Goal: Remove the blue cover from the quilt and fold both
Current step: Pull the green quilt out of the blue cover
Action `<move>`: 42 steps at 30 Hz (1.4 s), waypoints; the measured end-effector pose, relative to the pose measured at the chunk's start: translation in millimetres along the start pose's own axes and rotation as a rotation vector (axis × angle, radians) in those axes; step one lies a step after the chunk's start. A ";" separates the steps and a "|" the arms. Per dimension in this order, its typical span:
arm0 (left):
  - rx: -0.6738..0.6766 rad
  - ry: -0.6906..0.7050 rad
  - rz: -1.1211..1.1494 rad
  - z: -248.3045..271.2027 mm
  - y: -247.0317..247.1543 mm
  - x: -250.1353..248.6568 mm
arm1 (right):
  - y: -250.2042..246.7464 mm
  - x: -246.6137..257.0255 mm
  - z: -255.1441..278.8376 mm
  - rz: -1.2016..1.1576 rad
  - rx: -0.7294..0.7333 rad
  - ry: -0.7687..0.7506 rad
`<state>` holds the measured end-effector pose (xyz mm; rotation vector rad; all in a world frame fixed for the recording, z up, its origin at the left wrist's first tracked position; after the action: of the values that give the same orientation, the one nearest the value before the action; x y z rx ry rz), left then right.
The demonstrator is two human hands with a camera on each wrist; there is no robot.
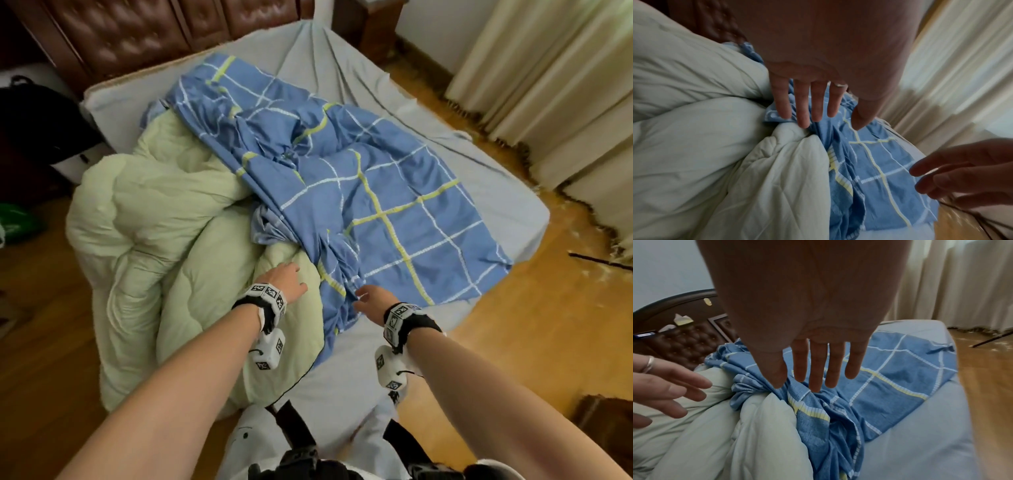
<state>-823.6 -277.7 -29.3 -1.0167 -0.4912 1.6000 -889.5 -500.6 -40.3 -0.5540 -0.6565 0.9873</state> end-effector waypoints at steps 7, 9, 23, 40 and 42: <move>-0.096 -0.262 0.116 -18.7 -8.4 -5.2 | -34.8 10.3 -86.6 0.097 0.067 -0.221; -0.131 -0.284 0.146 -26.6 -23.6 -11.0 | -45.0 24.8 -104.7 0.094 0.094 -0.267; -0.031 -0.384 0.683 -224.6 0.2 48.1 | -7.9 102.8 -279.0 -0.258 -0.065 -0.050; -0.280 -0.600 1.281 -212.5 -28.2 53.8 | -39.7 116.5 -283.0 -0.223 0.094 -0.061; -0.296 -0.601 1.200 -203.6 -15.6 72.3 | -31.7 134.8 -293.9 -0.130 0.144 -0.105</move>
<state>-648.7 -245.9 -153.2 -1.1006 -0.5554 3.0221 -606.6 -433.0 -185.1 -0.3304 -0.6998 0.9372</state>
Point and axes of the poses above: each hand's wrist, its own z-axis away from the middle knuckle, its own y-axis out of the palm, x = y × z, the point moved 2 cm from there along -z, towards the middle knuckle, and after that the axes turned 6 degrees about z, right-handed, at the moved point
